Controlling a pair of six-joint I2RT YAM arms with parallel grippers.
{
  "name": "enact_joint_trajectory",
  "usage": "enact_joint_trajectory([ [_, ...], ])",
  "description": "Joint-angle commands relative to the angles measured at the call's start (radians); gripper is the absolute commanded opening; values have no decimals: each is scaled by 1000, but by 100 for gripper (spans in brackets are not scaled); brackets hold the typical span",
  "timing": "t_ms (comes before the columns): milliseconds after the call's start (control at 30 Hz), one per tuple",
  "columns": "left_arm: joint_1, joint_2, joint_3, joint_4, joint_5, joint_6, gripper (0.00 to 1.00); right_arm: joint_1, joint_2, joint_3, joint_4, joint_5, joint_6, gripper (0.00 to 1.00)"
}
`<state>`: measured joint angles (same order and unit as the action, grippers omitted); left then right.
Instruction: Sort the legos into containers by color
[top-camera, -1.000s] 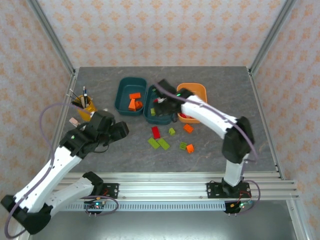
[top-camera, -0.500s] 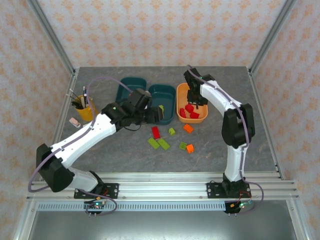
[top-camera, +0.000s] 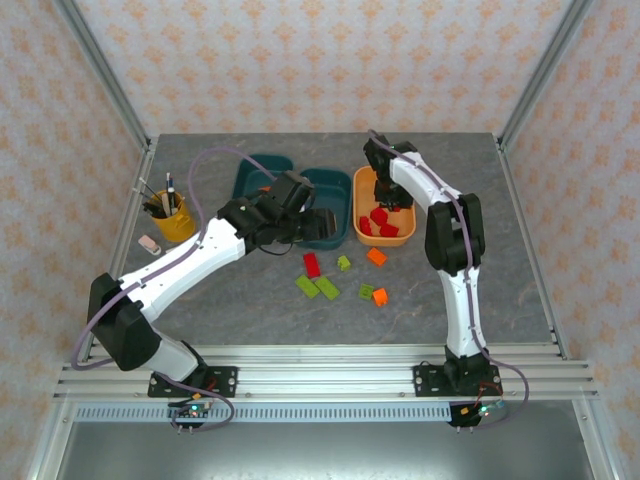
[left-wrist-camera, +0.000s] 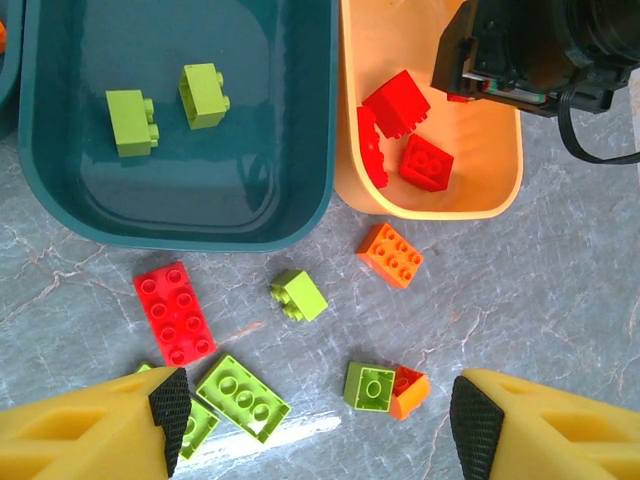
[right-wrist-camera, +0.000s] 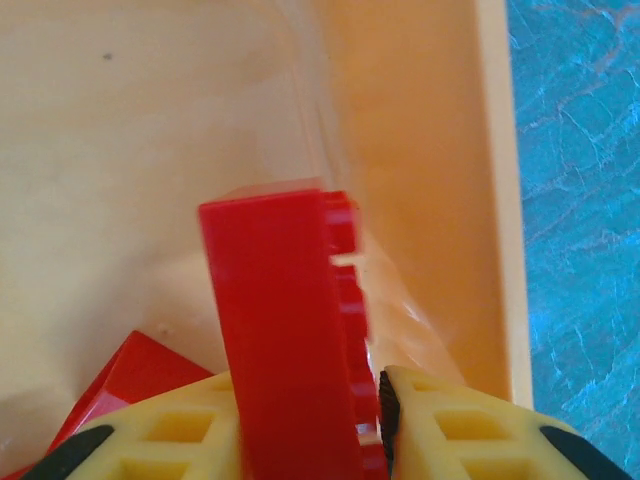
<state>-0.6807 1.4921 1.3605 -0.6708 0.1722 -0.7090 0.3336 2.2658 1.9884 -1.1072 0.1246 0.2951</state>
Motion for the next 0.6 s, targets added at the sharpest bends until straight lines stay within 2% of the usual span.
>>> enact_joint_trajectory([
  [0,-5,-34,-33,-27,-23,-15,73,-3,-7,42,-52,23,-13,45],
  [133,-5,-57,-54,-42,-36,-25,73,16,-66,59,-41,11,-34,54],
  [333,-5,-88,-117,-92,-70,-88,72,98,-238,20,10,6,-47,55],
  [433,-5,-84,-171,-107,-73,-156,69,144,-410,-157,129,-57,-23,55],
  [567,-15,-39,-219,-130,-77,-249,61,198,-686,-514,359,-227,25,56],
])
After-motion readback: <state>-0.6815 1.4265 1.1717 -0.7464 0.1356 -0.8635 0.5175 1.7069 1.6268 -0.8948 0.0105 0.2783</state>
